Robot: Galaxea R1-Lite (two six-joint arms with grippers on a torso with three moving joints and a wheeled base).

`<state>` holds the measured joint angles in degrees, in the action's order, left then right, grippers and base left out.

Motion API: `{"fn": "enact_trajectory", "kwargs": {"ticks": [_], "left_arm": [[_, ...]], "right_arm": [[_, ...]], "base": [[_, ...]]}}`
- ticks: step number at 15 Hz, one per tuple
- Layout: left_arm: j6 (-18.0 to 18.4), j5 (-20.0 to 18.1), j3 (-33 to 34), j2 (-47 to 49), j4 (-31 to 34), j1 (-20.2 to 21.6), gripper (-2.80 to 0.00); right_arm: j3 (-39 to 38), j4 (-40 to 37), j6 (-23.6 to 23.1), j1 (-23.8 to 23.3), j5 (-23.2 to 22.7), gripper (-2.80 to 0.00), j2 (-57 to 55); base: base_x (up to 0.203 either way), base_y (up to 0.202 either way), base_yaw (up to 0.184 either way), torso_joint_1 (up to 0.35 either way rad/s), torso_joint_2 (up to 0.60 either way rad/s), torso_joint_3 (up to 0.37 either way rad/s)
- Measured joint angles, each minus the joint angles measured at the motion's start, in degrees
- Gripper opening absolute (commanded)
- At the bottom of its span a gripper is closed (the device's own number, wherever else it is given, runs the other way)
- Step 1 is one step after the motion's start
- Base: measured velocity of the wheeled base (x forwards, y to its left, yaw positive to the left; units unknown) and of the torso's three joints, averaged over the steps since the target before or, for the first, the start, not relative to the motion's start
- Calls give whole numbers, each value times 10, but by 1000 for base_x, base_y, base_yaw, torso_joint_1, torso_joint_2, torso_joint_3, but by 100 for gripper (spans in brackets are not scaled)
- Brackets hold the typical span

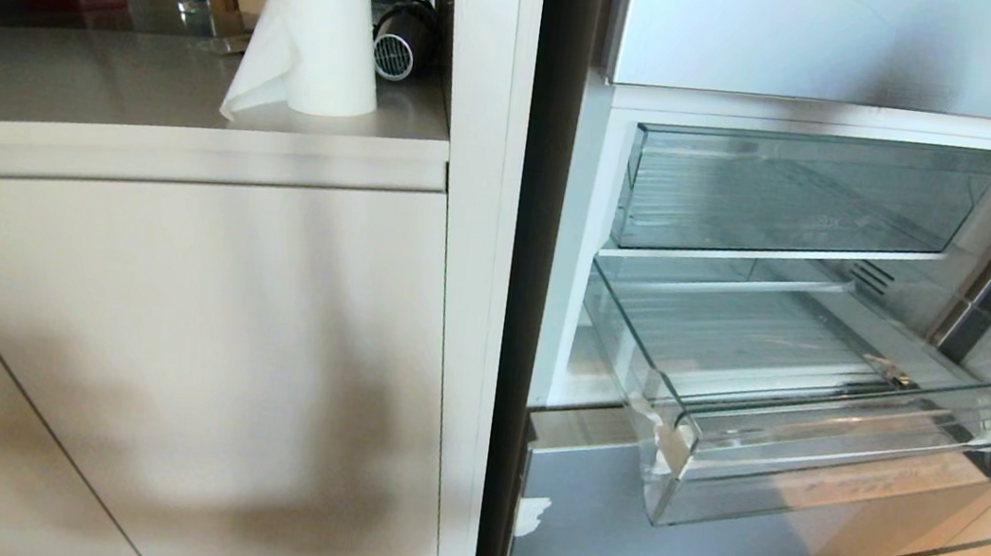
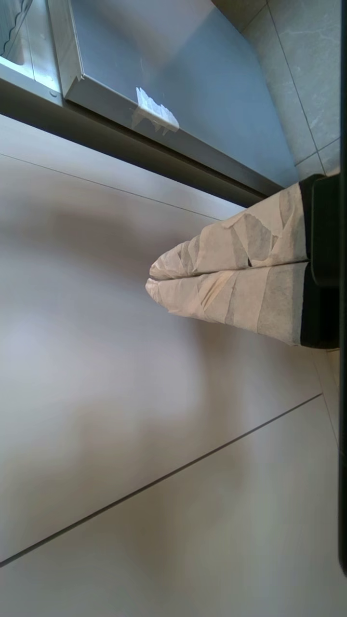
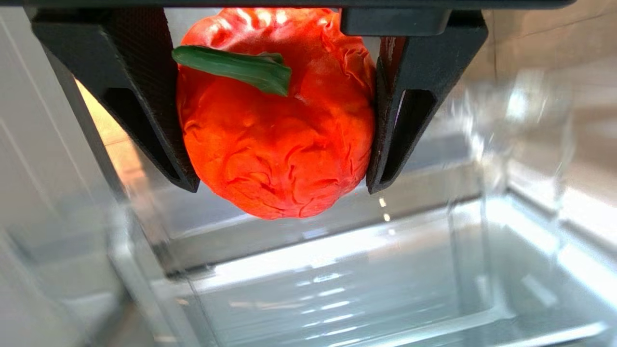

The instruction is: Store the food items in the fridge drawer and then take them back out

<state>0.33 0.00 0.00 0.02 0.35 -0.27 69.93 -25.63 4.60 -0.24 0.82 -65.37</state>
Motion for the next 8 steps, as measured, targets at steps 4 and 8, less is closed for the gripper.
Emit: {"fn": "enact_trajectory", "kwargs": {"ticks": [4, 8], "left_arm": [[0, 0, 0, 0, 0, 0, -280], [0, 0, 0, 0, 0, 0, -280]], "right_arm": [[-207, 50, 0, -1, 17, -280, 280], [-473, 248, -8, -1, 26, -280, 477]], "base": [[0, 0, 0, 0, 0, 0], [0, 0, 0, 0, 0, 0]]}}
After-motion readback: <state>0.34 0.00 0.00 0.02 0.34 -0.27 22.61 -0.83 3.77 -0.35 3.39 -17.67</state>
